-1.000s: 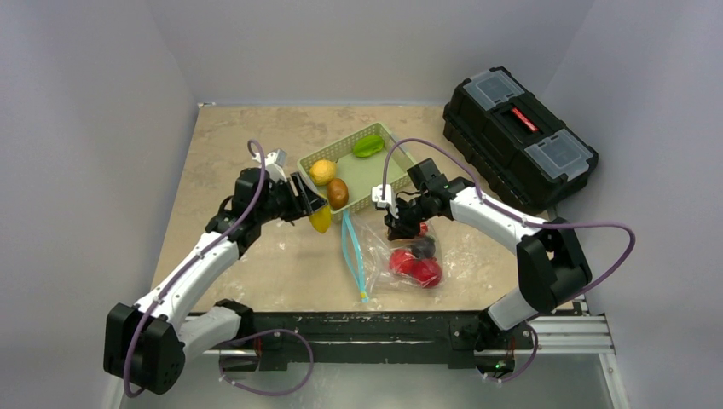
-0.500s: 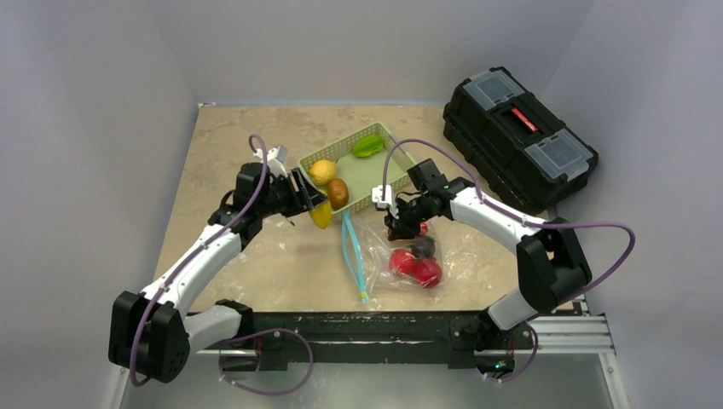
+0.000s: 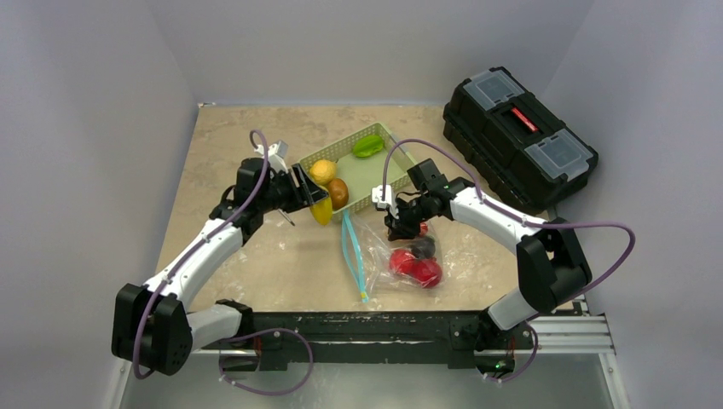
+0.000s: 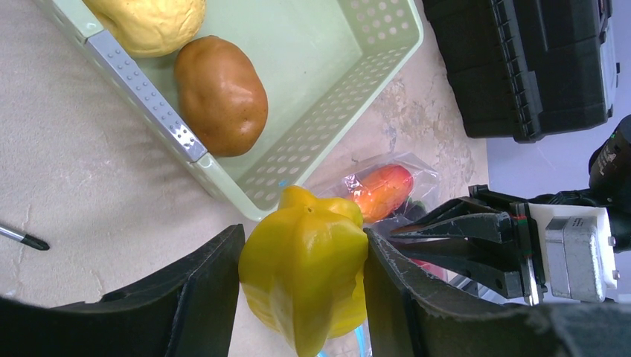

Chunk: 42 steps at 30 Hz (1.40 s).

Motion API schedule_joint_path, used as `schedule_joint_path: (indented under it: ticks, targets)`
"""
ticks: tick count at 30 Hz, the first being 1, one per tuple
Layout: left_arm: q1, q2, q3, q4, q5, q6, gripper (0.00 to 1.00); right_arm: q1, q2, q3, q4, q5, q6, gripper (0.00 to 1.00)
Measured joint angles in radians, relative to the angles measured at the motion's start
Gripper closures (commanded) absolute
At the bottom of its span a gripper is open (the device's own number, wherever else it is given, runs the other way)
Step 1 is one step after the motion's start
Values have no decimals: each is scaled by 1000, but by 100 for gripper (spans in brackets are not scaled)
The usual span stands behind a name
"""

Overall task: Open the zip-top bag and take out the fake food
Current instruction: Place the fake fruit in the bin.

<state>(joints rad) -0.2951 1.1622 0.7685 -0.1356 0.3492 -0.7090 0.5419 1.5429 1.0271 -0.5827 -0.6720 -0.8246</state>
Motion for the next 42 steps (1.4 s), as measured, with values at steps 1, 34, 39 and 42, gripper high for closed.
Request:
schedule_joint_path:
  ticks: [1, 34, 39, 42]
  targets:
    - [0, 1, 0, 0, 1, 0, 98, 0, 0, 0, 0, 0, 0, 81]
    - [8, 383, 335, -29, 11, 26, 96, 0, -8, -1, -1, 0, -4, 74]
    - [7, 504, 445, -83, 10, 31, 80, 0, -8, -1, -1, 0, -4, 71]
    - [5, 569, 515, -124, 10, 41, 57, 0, -8, -1, -1, 0, -4, 69]
